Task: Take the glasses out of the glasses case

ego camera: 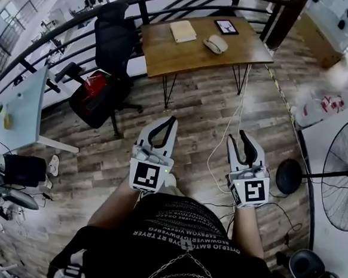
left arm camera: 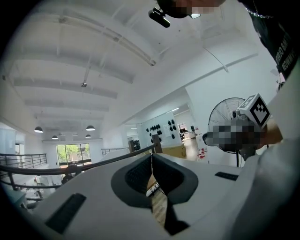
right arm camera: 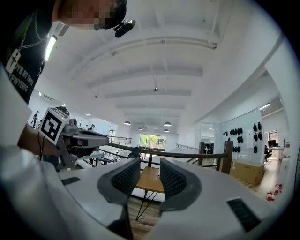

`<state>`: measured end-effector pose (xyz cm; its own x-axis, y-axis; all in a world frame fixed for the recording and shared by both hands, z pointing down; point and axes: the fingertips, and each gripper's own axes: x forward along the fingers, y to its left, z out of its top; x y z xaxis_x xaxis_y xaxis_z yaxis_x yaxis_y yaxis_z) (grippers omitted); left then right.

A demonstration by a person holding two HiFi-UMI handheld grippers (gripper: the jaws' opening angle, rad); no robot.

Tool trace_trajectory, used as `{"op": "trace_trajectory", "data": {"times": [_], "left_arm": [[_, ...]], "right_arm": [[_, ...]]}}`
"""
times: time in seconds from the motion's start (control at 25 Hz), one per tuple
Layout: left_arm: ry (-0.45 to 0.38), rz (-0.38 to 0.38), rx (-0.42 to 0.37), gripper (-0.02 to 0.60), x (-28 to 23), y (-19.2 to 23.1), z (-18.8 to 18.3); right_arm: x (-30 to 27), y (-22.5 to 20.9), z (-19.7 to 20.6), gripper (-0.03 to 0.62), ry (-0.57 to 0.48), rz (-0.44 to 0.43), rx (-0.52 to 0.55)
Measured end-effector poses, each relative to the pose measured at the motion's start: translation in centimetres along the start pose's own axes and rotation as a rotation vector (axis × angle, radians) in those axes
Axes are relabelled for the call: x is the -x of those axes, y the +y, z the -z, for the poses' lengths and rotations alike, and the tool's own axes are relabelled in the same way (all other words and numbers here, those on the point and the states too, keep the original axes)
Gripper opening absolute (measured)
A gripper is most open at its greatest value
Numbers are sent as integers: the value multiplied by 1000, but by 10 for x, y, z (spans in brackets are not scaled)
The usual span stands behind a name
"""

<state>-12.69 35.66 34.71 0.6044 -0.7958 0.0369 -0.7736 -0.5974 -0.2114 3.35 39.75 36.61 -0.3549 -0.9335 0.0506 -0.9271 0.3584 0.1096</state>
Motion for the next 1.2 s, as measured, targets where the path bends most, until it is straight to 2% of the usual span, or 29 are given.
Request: {"op": "trace_trajectory", "data": {"times": [0.12,0.36,0.52,0.92,1.2], "left_arm": [[-12,4,0,29,-12,25,2],[18,21,8,29,-26,70,16],[4,58,9,29,-28,83,21],[8,60,24,29,-29,103,24],[34,46,33,29,-31,105,35]], "right_arm": [[-24,3,-1,123,8,6,2],[-68,12,-8,129,17,18,17],[-82,19,-15,131,14,35,25],[-89,26,-11,140,42,49,-22],[-96,17,-16,140,18,46,-24]]}}
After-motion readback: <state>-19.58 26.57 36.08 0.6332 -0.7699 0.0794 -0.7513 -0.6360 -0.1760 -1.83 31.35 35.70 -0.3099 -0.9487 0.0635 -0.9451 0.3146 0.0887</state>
